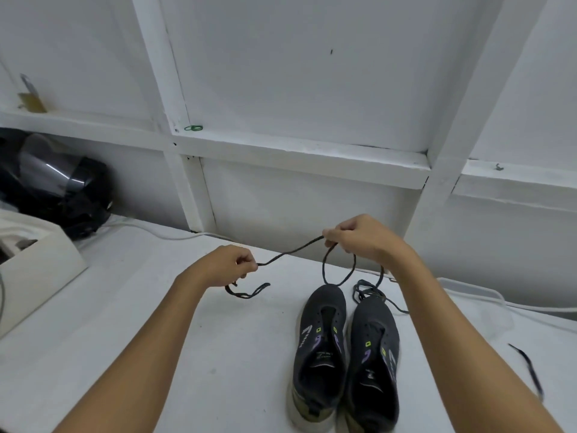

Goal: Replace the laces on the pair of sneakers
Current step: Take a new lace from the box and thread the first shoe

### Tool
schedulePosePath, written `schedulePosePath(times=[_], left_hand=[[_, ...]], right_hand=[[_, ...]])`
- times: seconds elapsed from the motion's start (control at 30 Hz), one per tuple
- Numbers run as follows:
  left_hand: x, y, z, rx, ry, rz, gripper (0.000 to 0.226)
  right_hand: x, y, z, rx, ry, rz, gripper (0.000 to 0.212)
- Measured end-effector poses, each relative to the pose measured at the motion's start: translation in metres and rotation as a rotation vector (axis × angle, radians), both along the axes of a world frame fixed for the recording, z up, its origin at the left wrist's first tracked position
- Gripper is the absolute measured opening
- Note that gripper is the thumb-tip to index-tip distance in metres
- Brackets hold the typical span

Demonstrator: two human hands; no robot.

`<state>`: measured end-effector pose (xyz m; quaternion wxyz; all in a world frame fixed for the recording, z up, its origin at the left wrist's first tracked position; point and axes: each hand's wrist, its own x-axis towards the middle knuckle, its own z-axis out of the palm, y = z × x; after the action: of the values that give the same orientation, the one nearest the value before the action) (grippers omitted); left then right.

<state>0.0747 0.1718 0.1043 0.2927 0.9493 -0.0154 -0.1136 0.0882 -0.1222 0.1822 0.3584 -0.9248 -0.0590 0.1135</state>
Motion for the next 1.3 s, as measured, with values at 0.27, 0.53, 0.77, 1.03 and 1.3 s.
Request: schedulePosePath(times=[0.27, 0.53, 0.77, 1.03, 1.3], left_hand=[[0.006, -0.028, 0.031, -0.344, -0.079, -0.126, 0.029], [0.009, -0.025, 0.029, -0.380, -0.057, -0.132, 0.028], [0.004, 0.002, 0.010, -0.188, 0.007, -0.067, 0.027], [0.015, -0.028, 0.036, -0.370, -0.020, -0.191, 0.027], [0.015, -0.022, 0.038, -0.327, 0.004, -0.183, 0.029]], right_hand=[[-0.002, 0.048, -0.015, -0.295, -0.222, 0.163, 0.043], [0.003, 0.051, -0.026, -0.016, -0.182, 0.063, 0.027], [0.011, 0.019, -0.028, -0.168, -0.073, 0.050, 0.026], [0.008, 0.058, -0.039, -0.153, -0.131, 0.215, 0.062], [0.008, 0.063, -0.047, -0.092, -0.276, 0.260, 0.014]])
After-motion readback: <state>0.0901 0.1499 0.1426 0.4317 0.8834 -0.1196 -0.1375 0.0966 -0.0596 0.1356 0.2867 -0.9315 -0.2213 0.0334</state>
